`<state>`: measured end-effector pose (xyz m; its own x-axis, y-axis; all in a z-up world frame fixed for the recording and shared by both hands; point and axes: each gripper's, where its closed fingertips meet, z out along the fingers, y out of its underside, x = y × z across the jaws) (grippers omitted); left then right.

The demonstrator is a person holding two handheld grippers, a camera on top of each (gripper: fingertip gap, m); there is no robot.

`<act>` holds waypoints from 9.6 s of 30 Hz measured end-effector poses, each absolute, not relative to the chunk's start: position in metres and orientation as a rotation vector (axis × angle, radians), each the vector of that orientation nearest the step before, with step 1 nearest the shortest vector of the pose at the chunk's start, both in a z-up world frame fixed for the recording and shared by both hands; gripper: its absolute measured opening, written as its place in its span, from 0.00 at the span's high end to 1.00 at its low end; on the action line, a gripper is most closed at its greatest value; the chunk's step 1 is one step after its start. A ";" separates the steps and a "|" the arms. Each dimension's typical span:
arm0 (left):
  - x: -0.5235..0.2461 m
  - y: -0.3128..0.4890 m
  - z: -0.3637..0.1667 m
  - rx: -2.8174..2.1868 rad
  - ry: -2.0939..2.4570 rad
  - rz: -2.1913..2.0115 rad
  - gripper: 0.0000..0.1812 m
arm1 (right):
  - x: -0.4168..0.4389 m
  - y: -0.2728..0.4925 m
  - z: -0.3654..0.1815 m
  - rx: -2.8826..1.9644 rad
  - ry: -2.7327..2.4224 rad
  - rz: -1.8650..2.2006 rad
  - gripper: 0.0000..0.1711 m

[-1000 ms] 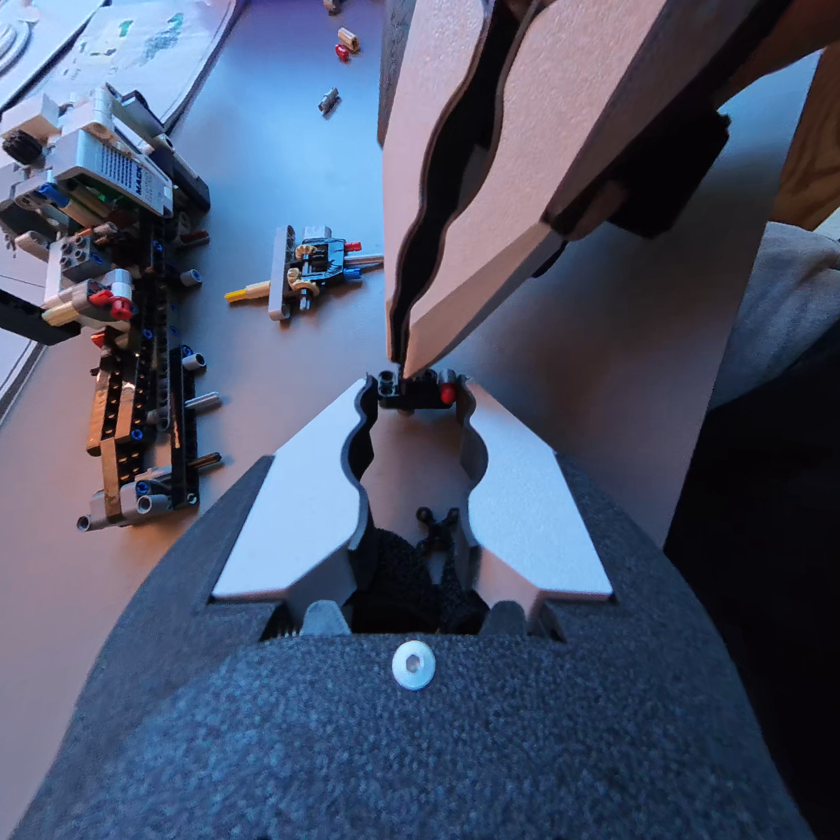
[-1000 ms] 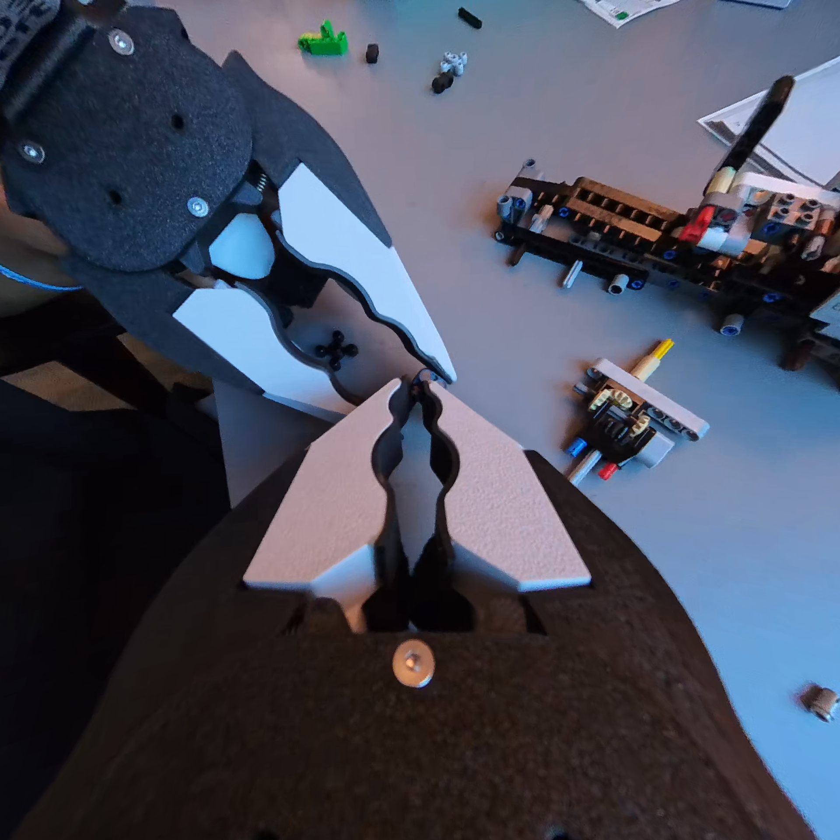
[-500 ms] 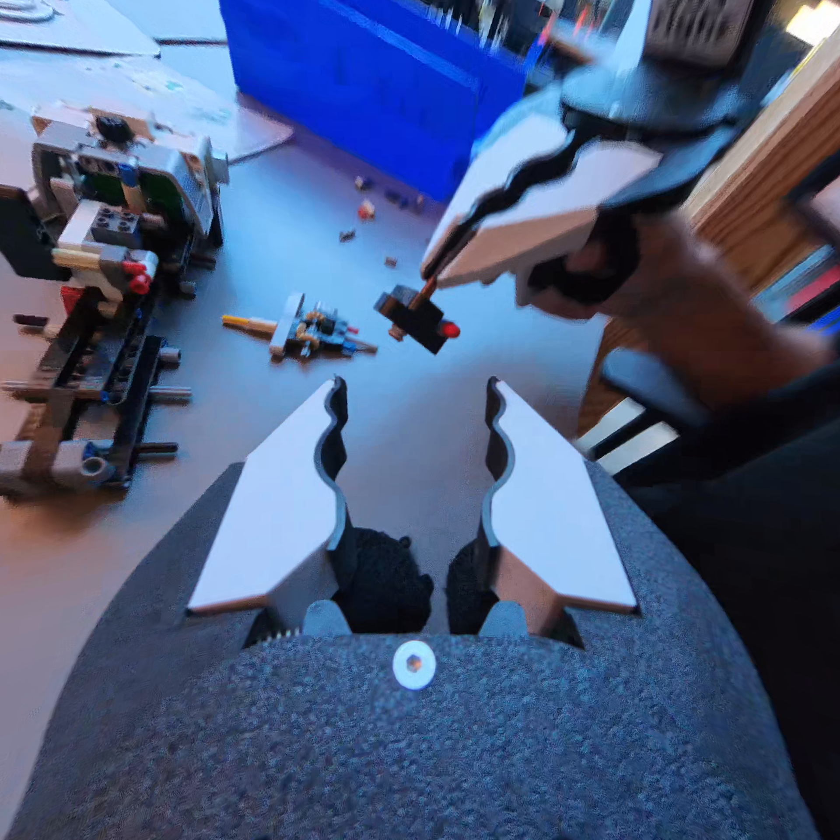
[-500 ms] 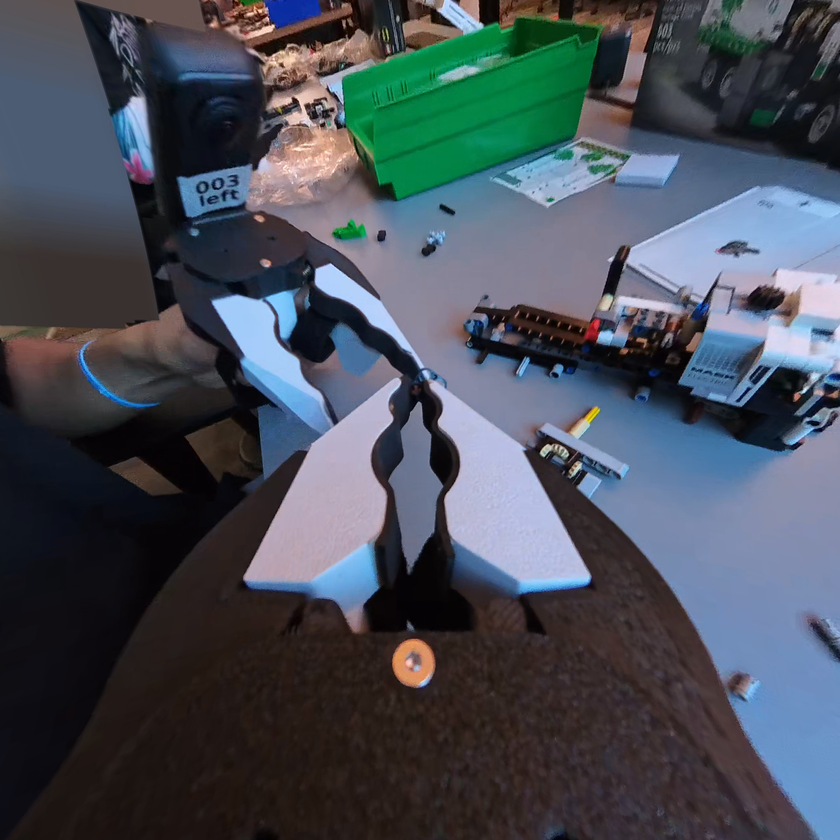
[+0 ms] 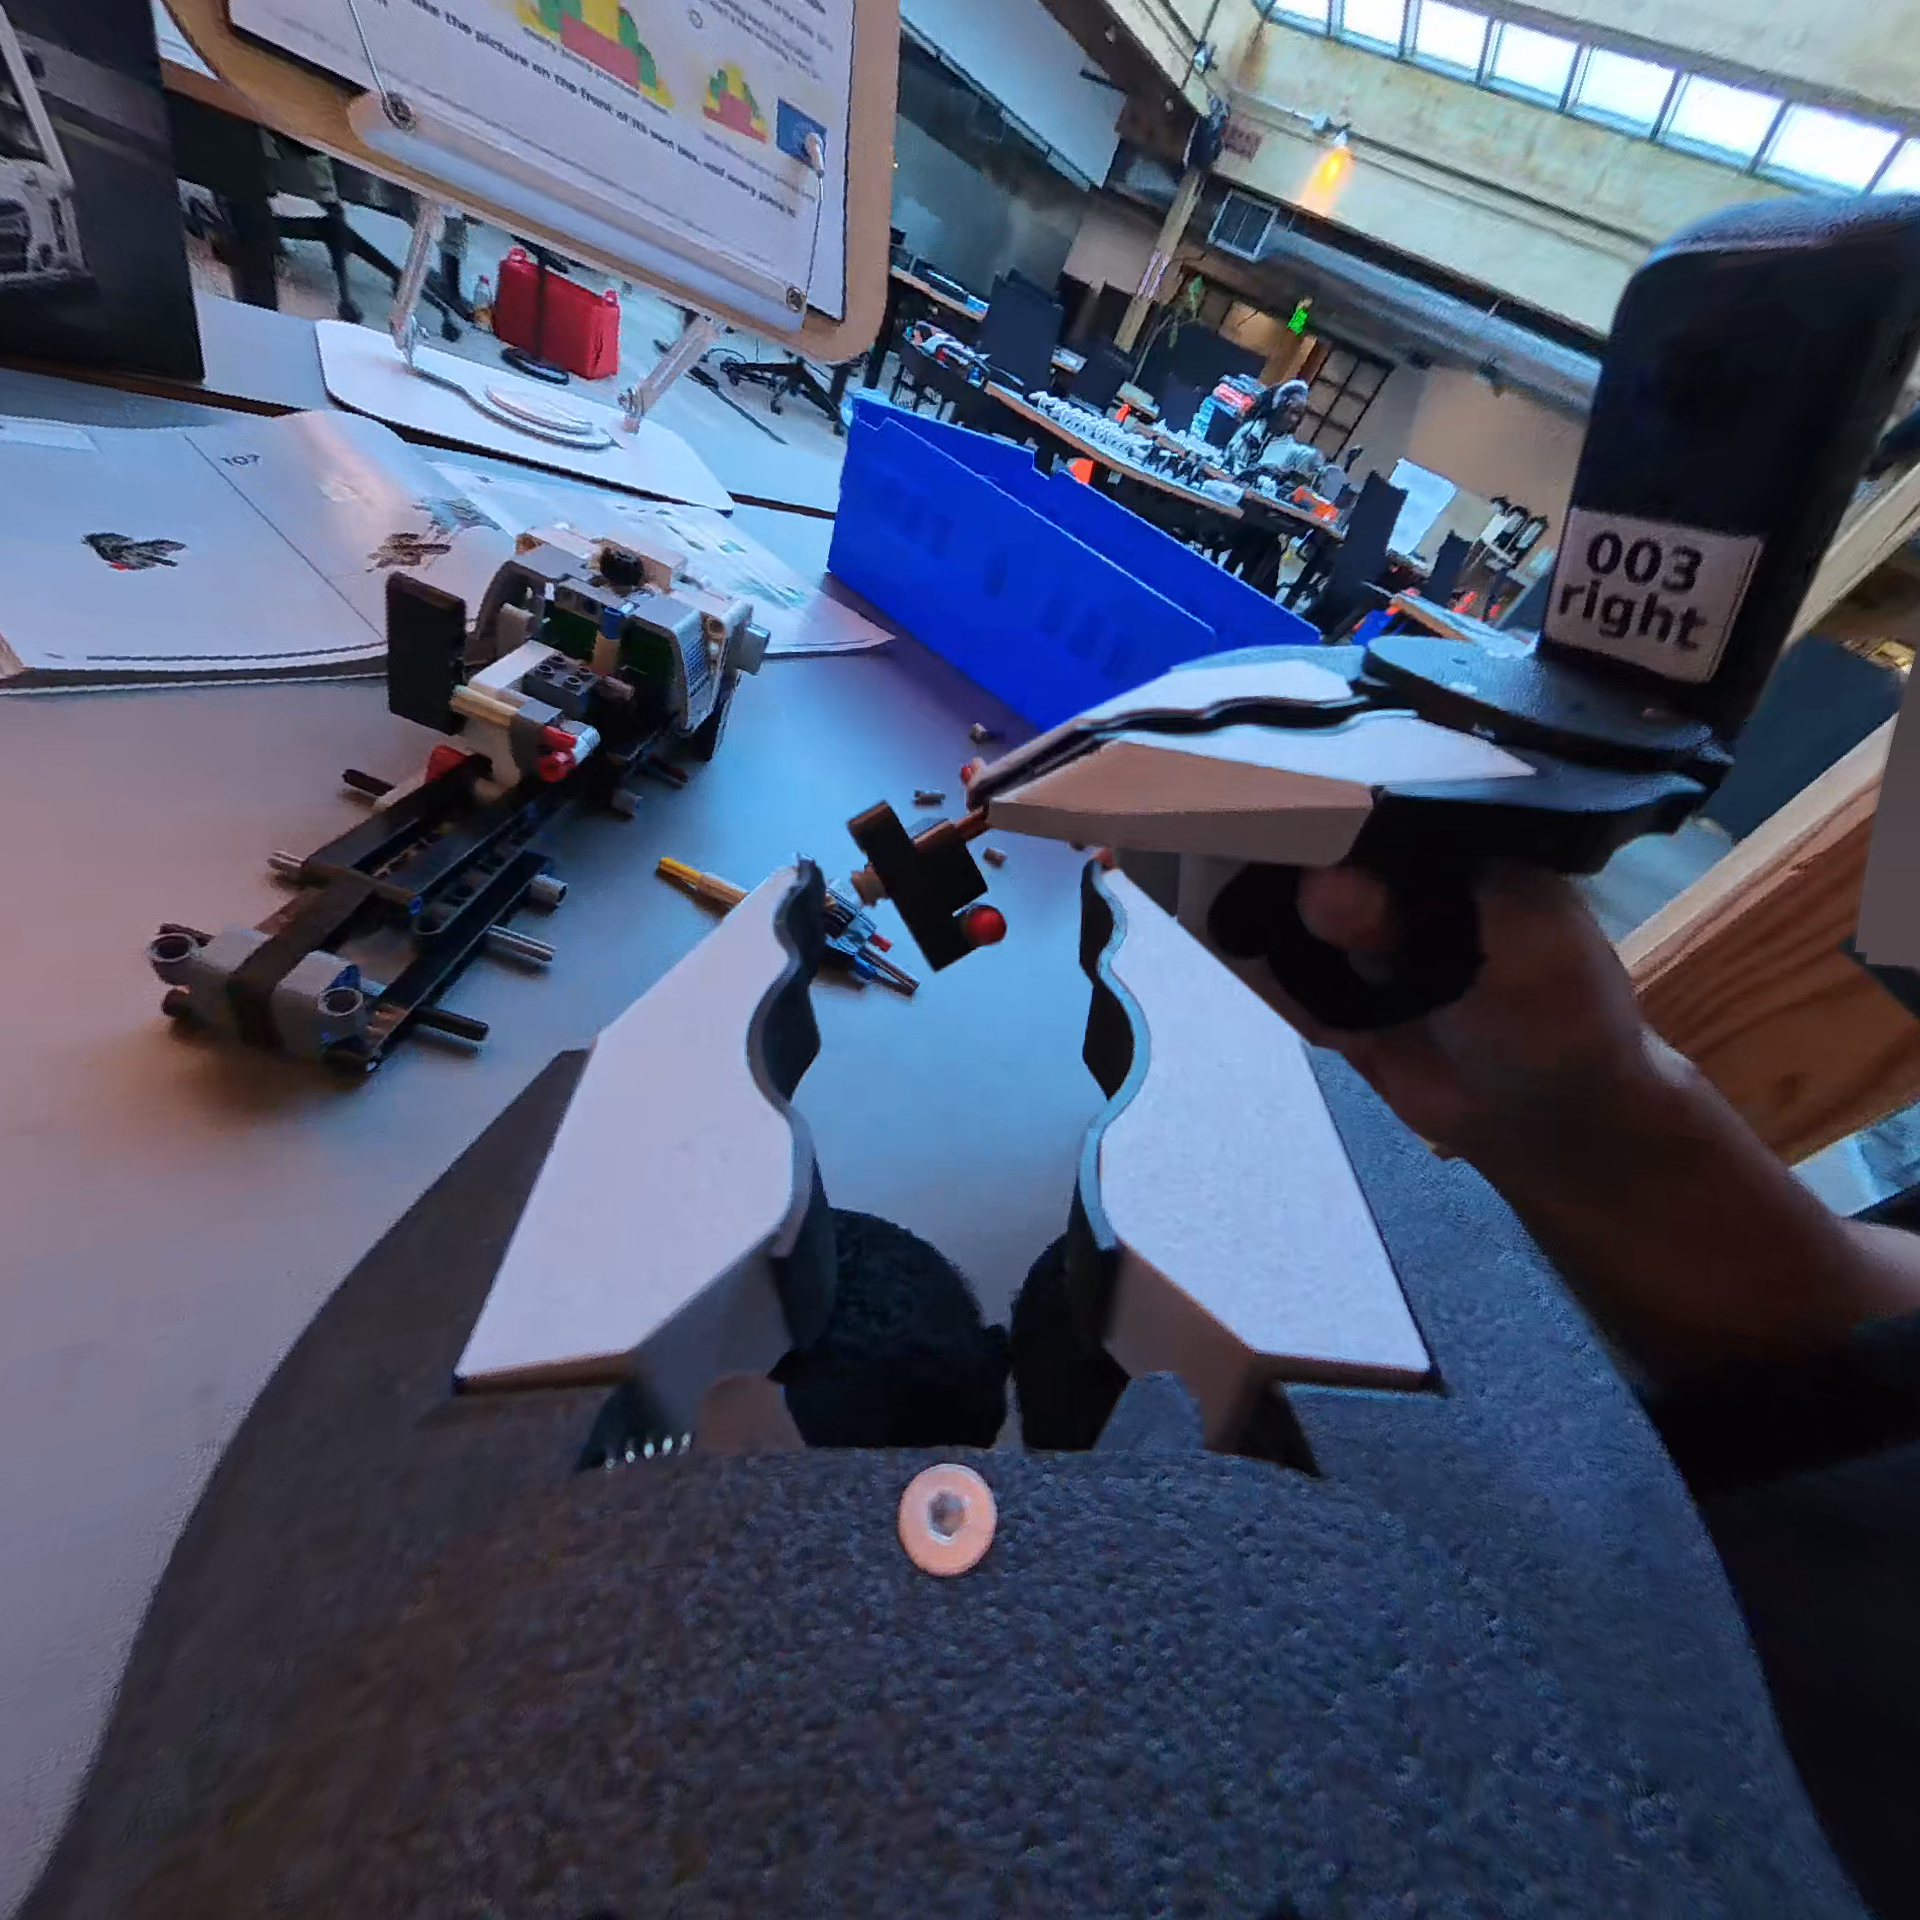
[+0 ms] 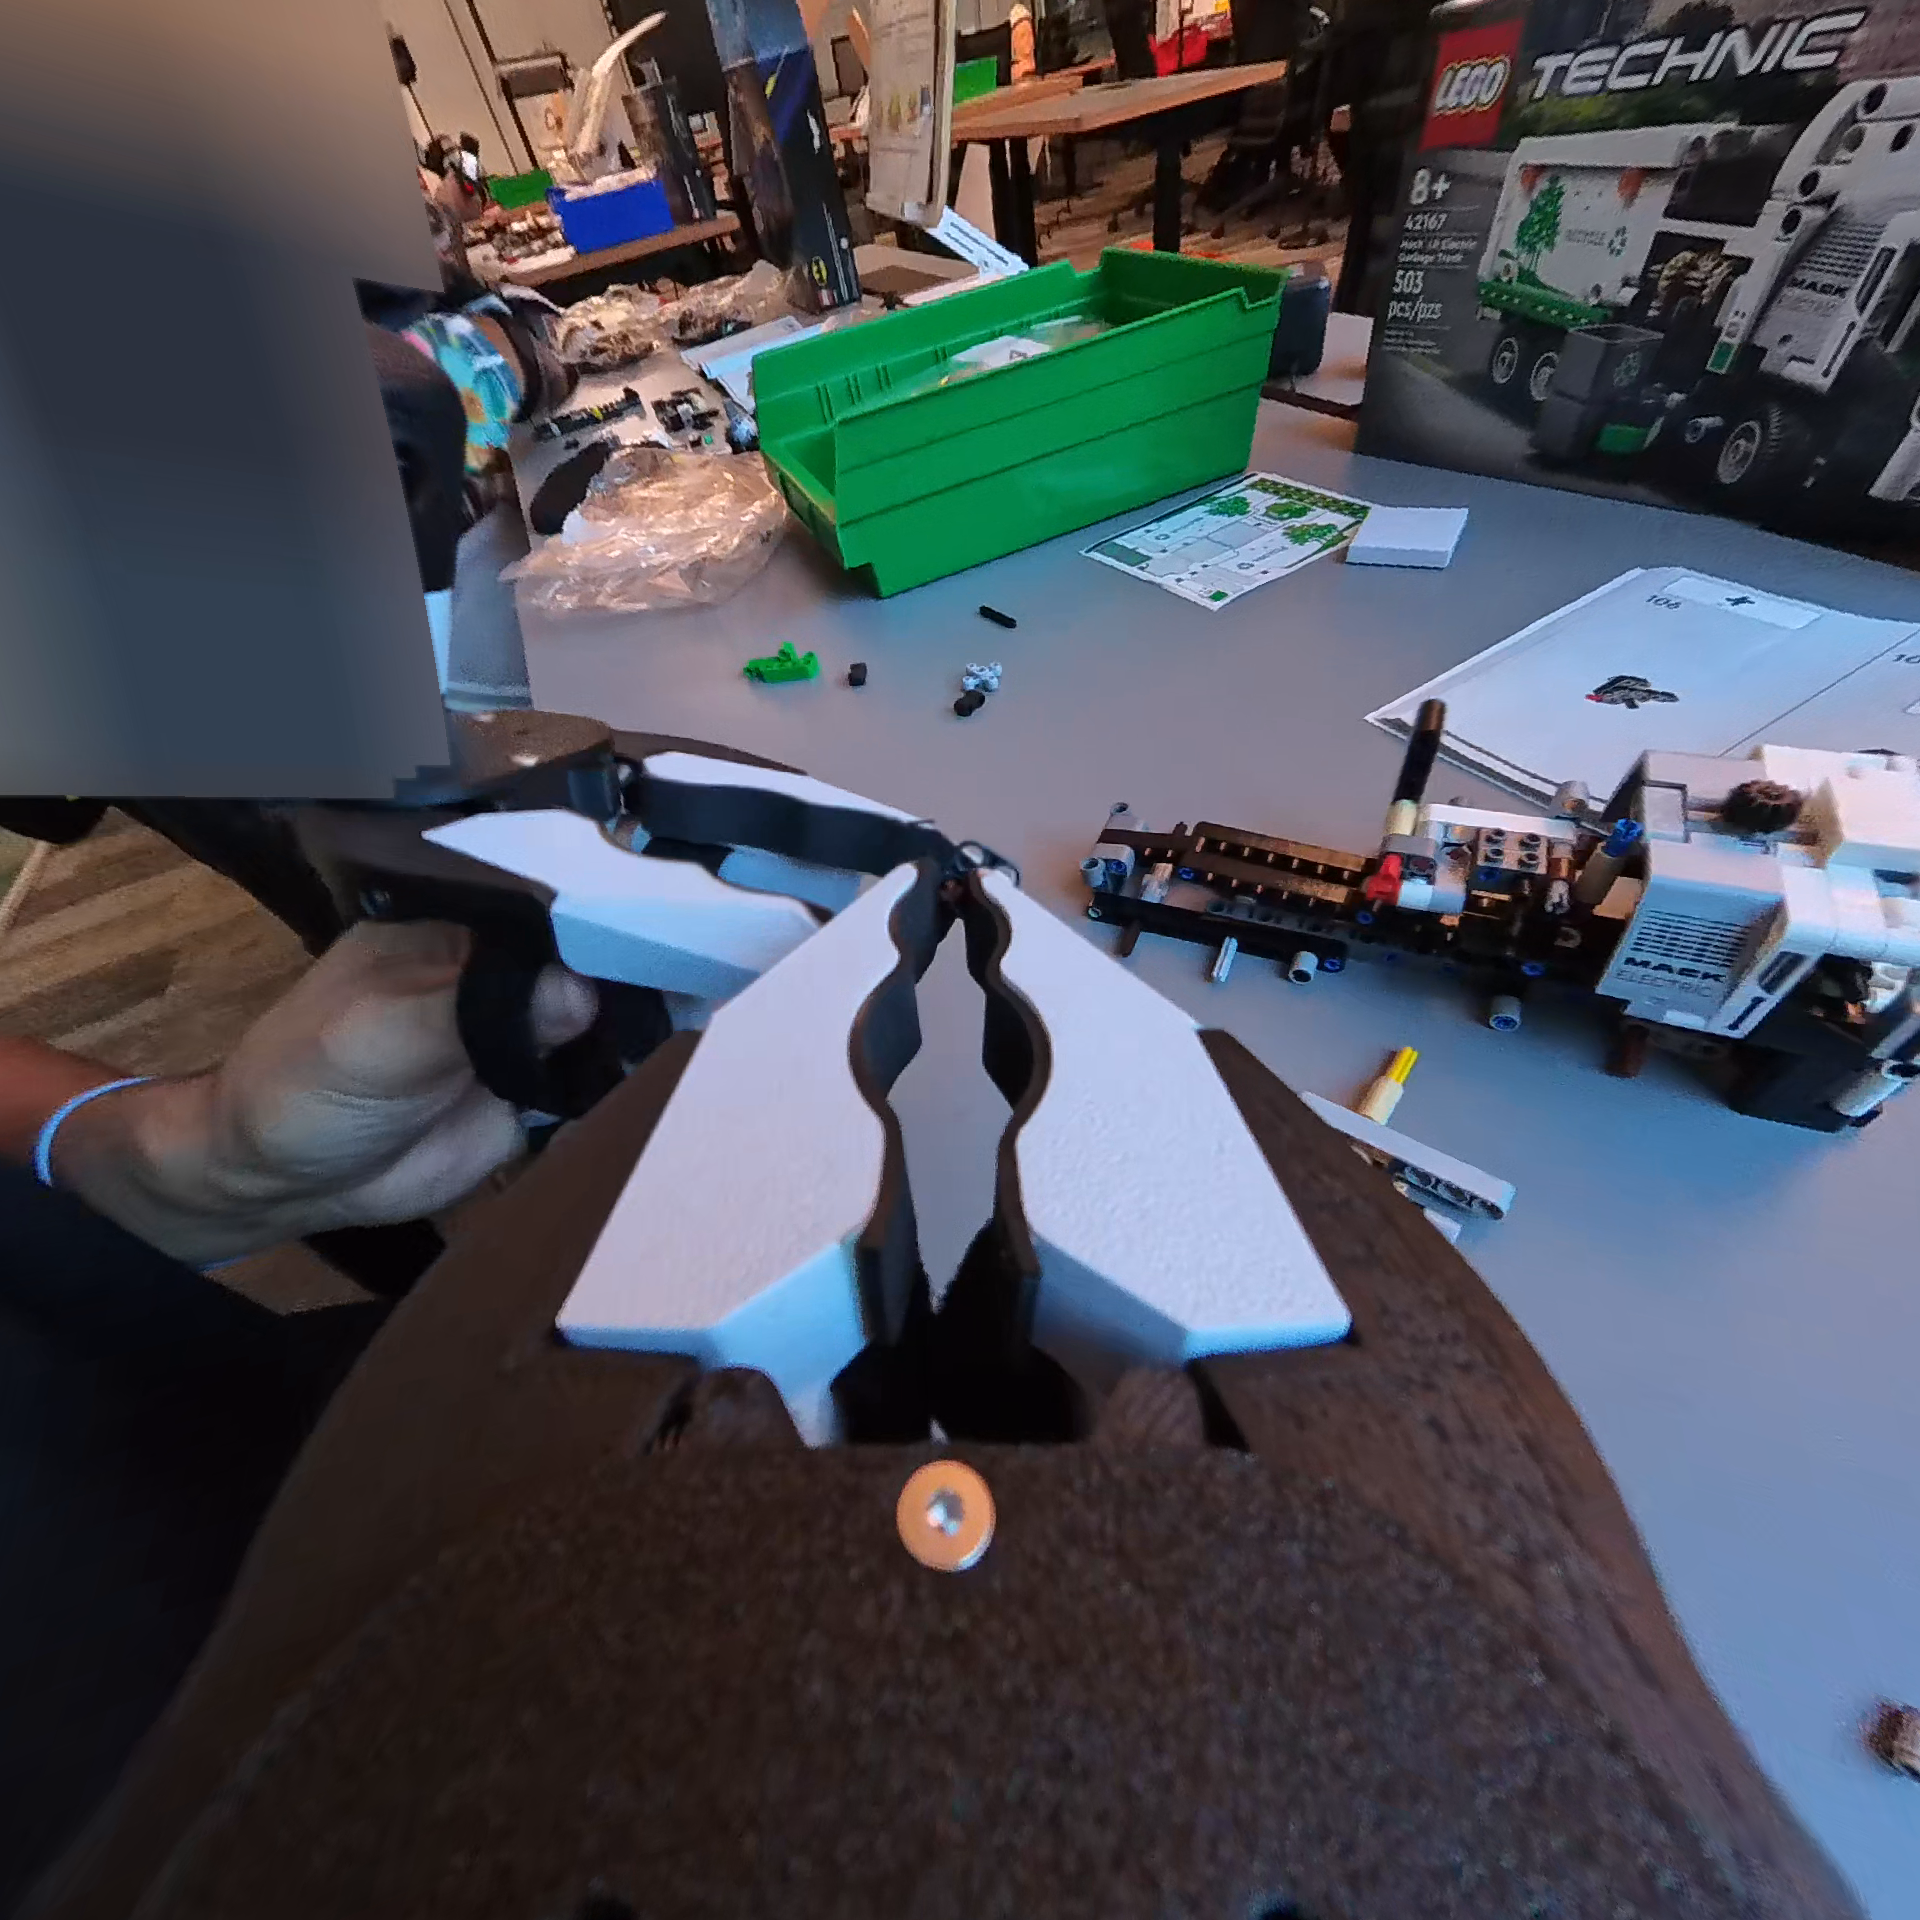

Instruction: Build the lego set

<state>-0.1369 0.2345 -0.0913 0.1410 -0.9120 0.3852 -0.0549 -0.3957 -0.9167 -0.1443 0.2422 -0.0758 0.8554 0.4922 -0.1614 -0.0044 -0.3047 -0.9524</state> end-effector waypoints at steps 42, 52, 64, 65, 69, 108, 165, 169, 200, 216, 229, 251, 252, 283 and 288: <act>-0.155 0.239 -0.084 -1.697 0.969 -1.439 0.88 | -0.165 0.241 -0.063 -1.686 -0.453 0.341 0.98; -0.159 0.246 -0.085 -1.687 0.960 -1.298 0.91 | -0.169 0.242 -0.068 -1.721 -0.457 0.323 0.98; -0.201 0.297 -0.109 -1.752 0.975 -1.048 0.91 | -0.176 0.212 -0.134 -2.061 -0.656 0.467 0.89; -0.206 0.301 -0.115 -1.767 0.976 -1.034 0.91 | -0.179 0.209 -0.148 -2.109 -0.679 0.448 0.87; -0.219 0.309 -0.130 -1.805 0.963 -1.011 0.91 | -0.186 0.211 -0.176 -2.194 -0.763 0.309 0.85; -0.181 0.257 -0.146 -2.072 1.067 -1.755 0.92 | -0.191 0.260 -0.113 -1.521 -1.034 -0.046 0.87; -0.242 0.311 -0.145 -1.244 1.481 -0.321 0.92 | -0.181 0.329 -0.191 -2.304 -1.042 0.314 0.93; -0.244 0.315 -0.142 -1.134 1.488 -0.208 0.92 | -0.183 0.328 -0.191 -2.329 -1.035 0.376 0.98; -0.227 0.297 -0.116 -1.029 1.495 -0.001 0.92 | -0.240 0.310 -0.079 -1.590 -0.359 0.927 0.99; -0.220 0.300 -0.113 -0.913 1.559 0.225 0.92 | -0.230 0.301 -0.080 -1.628 -0.495 0.759 0.98; -0.210 0.300 -0.078 -0.725 1.458 0.348 0.92 | -0.219 0.294 -0.062 -1.636 -0.589 0.681 0.98; -0.201 0.288 -0.079 -0.780 1.540 0.205 0.92 | -0.211 0.277 -0.069 -1.604 -1.128 0.005 0.88; -0.201 0.287 -0.080 -0.796 1.550 0.187 0.92 | -0.210 0.276 -0.070 -1.606 -1.135 0.007 0.88; -0.199 0.263 -0.057 -0.671 1.426 0.189 0.93 | -0.202 0.262 -0.051 -1.611 -0.722 0.821 0.88; -0.199 0.265 -0.060 -0.685 1.439 0.185 0.92 | -0.202 0.262 -0.052 -1.621 -0.695 0.862 0.91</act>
<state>-0.1992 0.2649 -0.0599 0.1544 -0.2807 -0.9473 -0.5114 0.7977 -0.3197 -0.2019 0.2617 -0.0518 0.5600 0.8099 -0.1743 -0.0021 -0.2090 -0.9779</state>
